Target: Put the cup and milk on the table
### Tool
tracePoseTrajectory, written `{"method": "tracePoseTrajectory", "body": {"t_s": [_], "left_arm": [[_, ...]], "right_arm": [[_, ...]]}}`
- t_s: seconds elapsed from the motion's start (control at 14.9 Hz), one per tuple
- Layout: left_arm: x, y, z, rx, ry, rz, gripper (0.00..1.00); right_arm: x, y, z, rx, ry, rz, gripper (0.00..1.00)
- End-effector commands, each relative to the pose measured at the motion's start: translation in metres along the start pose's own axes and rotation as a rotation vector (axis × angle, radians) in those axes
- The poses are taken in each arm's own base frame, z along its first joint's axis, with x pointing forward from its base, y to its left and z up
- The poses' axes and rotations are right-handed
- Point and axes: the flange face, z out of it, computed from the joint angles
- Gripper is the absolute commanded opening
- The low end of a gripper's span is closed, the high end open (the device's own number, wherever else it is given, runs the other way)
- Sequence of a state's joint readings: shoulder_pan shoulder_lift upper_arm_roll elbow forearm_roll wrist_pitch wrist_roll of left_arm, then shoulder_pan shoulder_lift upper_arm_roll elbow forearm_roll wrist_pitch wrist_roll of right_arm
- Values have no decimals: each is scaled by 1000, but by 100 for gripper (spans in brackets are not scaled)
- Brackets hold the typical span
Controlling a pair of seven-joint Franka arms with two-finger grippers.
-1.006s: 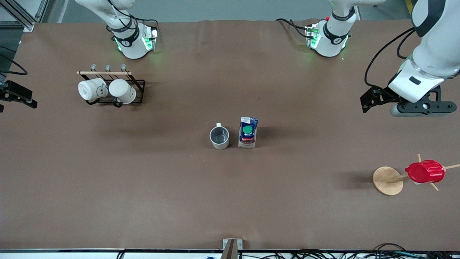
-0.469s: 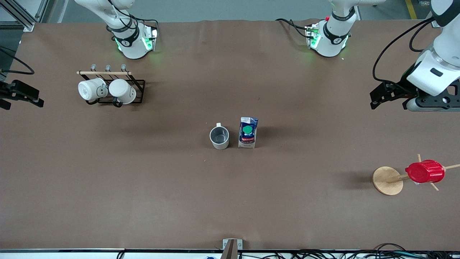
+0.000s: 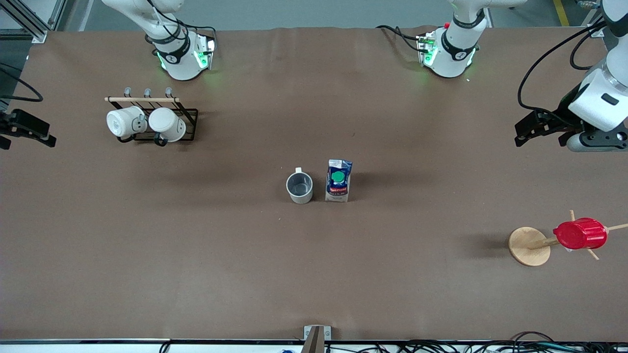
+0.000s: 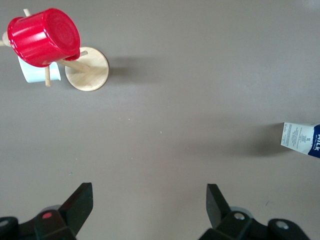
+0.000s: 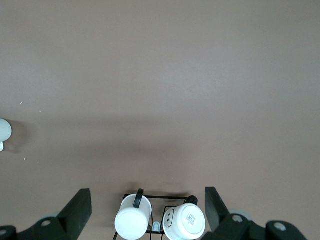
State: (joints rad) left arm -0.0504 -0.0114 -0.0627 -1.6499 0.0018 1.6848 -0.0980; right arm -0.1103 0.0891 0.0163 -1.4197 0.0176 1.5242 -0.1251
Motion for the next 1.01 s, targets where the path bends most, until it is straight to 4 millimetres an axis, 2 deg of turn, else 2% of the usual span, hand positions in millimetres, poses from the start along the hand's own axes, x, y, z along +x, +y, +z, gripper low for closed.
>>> {"method": "tracePoseTrajectory", "body": {"t_s": [0.0, 0.2, 0.47, 0.94], "left_arm": [[-1, 0, -2, -15, -9, -5, 100], [-1, 3, 0, -42, -11, -9, 100], [0, 2, 1, -48, -11, 4, 100], [0, 5, 1, -12, -6, 20, 100]], "right_arm": [[4, -4, -5, 6, 17, 15, 100], [4, -4, -4, 2, 12, 11, 100], [2, 10, -2, 4, 12, 38, 100], [2, 4, -1, 2, 3, 28, 100]]}}
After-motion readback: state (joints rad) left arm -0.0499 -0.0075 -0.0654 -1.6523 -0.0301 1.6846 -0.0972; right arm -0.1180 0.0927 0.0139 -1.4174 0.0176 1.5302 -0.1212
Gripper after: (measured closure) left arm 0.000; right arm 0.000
